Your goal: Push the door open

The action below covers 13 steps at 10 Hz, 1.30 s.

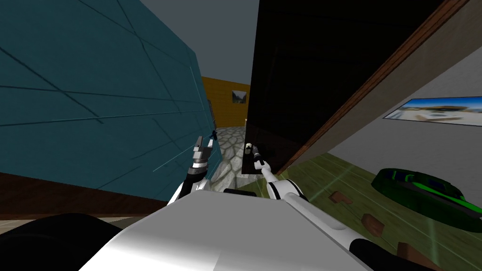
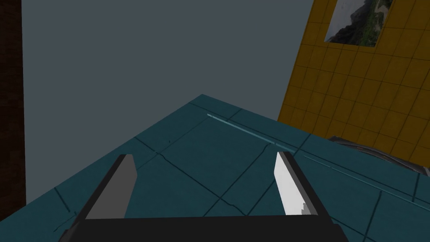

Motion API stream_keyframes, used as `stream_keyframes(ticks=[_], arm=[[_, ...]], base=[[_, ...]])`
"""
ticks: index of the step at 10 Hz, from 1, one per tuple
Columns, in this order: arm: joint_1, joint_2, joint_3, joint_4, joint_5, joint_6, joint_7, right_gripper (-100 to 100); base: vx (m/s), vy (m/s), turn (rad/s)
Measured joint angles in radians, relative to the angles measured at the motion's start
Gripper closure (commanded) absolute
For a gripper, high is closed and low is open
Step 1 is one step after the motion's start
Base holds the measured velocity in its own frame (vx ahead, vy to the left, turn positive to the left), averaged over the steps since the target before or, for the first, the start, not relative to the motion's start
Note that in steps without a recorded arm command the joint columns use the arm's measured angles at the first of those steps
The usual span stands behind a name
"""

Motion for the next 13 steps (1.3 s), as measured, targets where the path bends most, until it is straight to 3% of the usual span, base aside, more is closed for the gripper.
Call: stream_keyframes(ticks=[2,3,4,6,8,9,10,12,13], arm=[[-0.024,0.0,-0.009,0.068,-0.003,-0.033,0.003,100],[-0.013,-0.002,-0.014,0.062,-0.003,-0.03,0.004,100],[-0.041,-0.007,-0.028,0.124,-0.008,-0.053,0.007,100],[0.002,-0.014,-0.033,0.059,-0.006,-0.026,0.009,100],[-0.007,-0.015,-0.05,0.064,-0.011,-0.028,0.02,100],[0.005,-0.017,-0.051,0.037,-0.011,-0.016,0.02,100],[-0.009,-0.019,-0.059,0.062,-0.013,-0.025,0.021,100],[0.013,-0.02,-0.072,0.023,-0.014,-0.005,0.028,100],[0.005,-0.024,-0.08,0.042,-0.017,-0.015,0.03,100]], base=[[0.09,0.116,-0.112],[0.114,0.156,-0.124],[0.121,0.137,-0.09],[0.077,0.087,-0.069],[0.087,0.084,-0.044],[0.103,0.095,-0.081],[0.108,0.112,-0.078],[0.133,0.148,-0.125],[0.131,0.126,-0.091]])
